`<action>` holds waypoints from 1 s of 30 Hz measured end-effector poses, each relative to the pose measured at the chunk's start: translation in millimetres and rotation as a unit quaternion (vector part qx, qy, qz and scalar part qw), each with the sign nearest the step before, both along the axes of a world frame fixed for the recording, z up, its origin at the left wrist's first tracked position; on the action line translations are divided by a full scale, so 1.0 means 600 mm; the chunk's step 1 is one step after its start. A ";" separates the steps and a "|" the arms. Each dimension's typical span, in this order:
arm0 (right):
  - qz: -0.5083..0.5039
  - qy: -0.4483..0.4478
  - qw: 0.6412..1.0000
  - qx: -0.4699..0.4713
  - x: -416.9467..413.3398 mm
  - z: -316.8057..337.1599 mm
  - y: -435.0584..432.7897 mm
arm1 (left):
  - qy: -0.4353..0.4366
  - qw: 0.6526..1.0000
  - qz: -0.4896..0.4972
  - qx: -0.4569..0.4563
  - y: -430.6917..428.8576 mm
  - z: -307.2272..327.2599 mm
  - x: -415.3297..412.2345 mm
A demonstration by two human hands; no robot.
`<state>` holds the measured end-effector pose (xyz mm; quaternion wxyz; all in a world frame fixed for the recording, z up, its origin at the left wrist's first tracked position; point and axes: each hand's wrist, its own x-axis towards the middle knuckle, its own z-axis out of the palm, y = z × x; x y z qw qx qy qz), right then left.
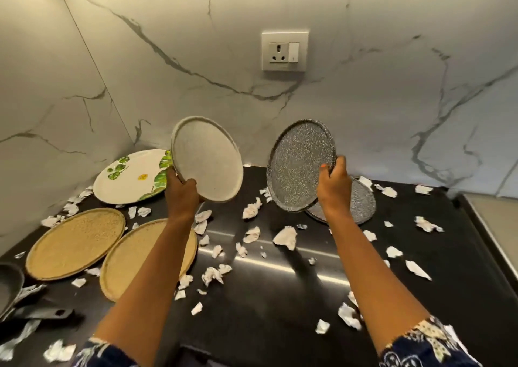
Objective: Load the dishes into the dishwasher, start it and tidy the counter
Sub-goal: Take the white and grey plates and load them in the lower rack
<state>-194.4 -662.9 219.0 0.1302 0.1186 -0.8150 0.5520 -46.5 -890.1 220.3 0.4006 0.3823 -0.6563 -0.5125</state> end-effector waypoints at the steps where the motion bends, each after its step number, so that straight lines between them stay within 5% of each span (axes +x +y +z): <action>1: -0.003 0.031 1.000 -0.001 0.017 0.003 0.032 | 0.001 1.000 0.001 -0.031 0.035 0.005 0.016; 6: 0.014 0.176 0.984 -0.006 0.113 0.003 0.206 | -0.066 0.978 0.036 -0.194 0.220 0.006 0.118; 9: 0.028 0.191 0.981 0.017 0.174 -0.009 0.305 | -0.092 0.971 0.051 -0.217 0.343 0.010 0.189; 22: -0.006 0.118 0.990 0.073 0.506 -0.068 0.622 | -0.062 0.976 -0.065 -0.197 0.654 -0.068 0.467; 30: -0.053 0.001 0.986 0.161 0.750 -0.197 0.822 | -0.122 0.966 -0.165 -0.159 0.829 -0.201 0.637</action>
